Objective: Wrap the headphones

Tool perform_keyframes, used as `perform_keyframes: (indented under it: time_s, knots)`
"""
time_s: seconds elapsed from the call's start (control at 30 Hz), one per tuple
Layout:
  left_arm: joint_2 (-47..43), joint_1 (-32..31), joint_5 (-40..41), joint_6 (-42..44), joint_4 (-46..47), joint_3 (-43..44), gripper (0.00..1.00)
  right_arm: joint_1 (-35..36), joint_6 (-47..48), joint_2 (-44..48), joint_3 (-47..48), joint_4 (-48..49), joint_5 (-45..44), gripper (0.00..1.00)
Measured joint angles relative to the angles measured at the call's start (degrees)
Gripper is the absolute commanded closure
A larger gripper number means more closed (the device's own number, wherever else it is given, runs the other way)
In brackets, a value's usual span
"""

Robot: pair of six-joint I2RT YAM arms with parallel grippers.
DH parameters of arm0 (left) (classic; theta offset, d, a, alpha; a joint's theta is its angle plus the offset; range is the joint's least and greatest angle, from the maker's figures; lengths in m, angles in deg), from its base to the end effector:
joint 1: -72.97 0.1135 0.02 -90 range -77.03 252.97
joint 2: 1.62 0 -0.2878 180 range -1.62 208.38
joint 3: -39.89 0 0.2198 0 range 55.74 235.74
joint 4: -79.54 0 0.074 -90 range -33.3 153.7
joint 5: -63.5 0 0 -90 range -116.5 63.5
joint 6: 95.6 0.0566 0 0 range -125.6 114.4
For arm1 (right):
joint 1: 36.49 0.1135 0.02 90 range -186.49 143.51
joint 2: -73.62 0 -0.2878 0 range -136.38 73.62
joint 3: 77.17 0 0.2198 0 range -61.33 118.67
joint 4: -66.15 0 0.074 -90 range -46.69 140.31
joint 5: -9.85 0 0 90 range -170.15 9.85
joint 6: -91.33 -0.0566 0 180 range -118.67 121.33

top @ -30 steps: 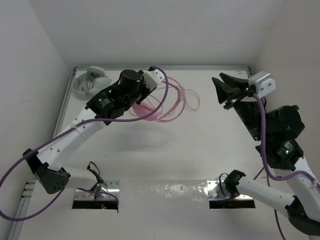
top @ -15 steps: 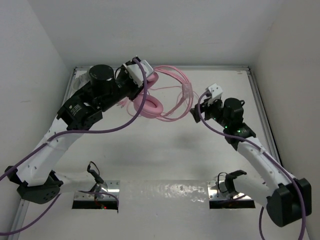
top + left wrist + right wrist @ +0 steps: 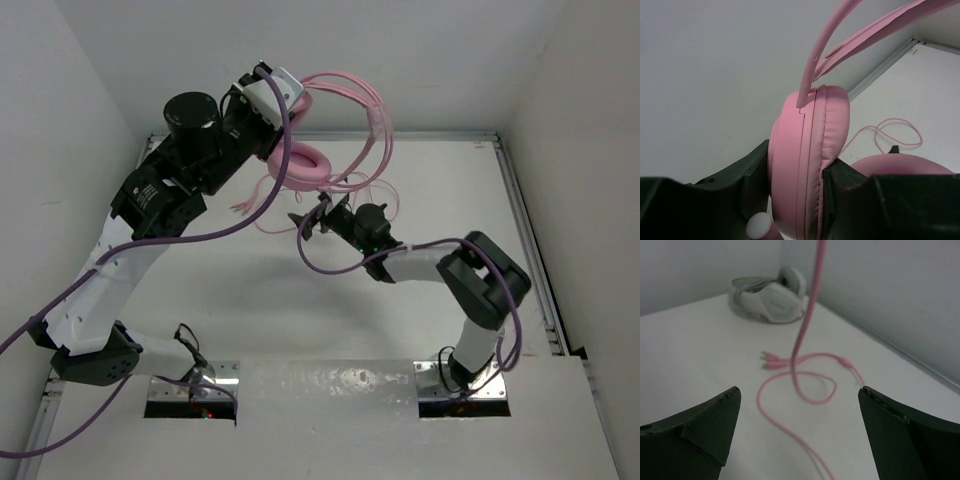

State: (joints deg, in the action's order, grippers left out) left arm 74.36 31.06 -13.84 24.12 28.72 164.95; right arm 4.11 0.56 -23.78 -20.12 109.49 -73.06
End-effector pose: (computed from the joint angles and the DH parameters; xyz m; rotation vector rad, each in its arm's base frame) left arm 0.1745 -0.1400 0.5549 0.7923 1.3906 0.0116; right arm 0.2647 0.2360 0.2634 -0.6245 1.4260 0.6681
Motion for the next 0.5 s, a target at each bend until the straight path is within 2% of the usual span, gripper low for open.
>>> perform_keyframes:
  time_s: [0.13,0.17,0.2,0.23,0.27,0.3,0.33,0.37,0.5]
  knots:
    - [1.0,0.0,0.7,0.0,0.0,2.1,1.0,-0.2,-1.1,-9.7,10.4,4.7,-5.3,0.01]
    - [1.0,0.0,1.0,0.0,0.0,2.3,1.0,-0.2,-1.6,-11.7,13.0,5.0,-5.7,0.06]
    - [1.0,0.0,1.4,0.0,0.0,2.4,1.0,-0.3,-2.4,-13.6,15.6,5.1,-6.0,0.14]
    - [1.1,0.0,1.6,0.0,0.0,2.6,1.0,-0.3,-3.1,-15.6,18.2,5.1,-6.3,0.33]
    - [1.2,0.0,2.0,0.0,-0.1,2.9,1.0,-0.3,-4.0,-17.7,20.8,5.2,-6.7,0.45]
    - [1.4,0.0,2.4,0.0,-0.2,3.3,1.0,-0.3,-5.3,-19.7,23.1,5.3,-7.0,0.71]
    - [1.6,0.0,2.8,0.0,-0.2,3.8,1.0,-0.3,-6.0,-21.4,24.9,5.3,-7.3,0.89]
    - [1.8,0.0,3.5,0.0,-0.1,4.2,1.0,-0.3,-7.1,-22.8,25.9,5.2,-7.5,0.99]
    - [2.2,0.0,7.5,0.3,0.0,4.7,1.0,-0.3,-10.8,-24.2,21.8,6.6,-7.9,1.0]
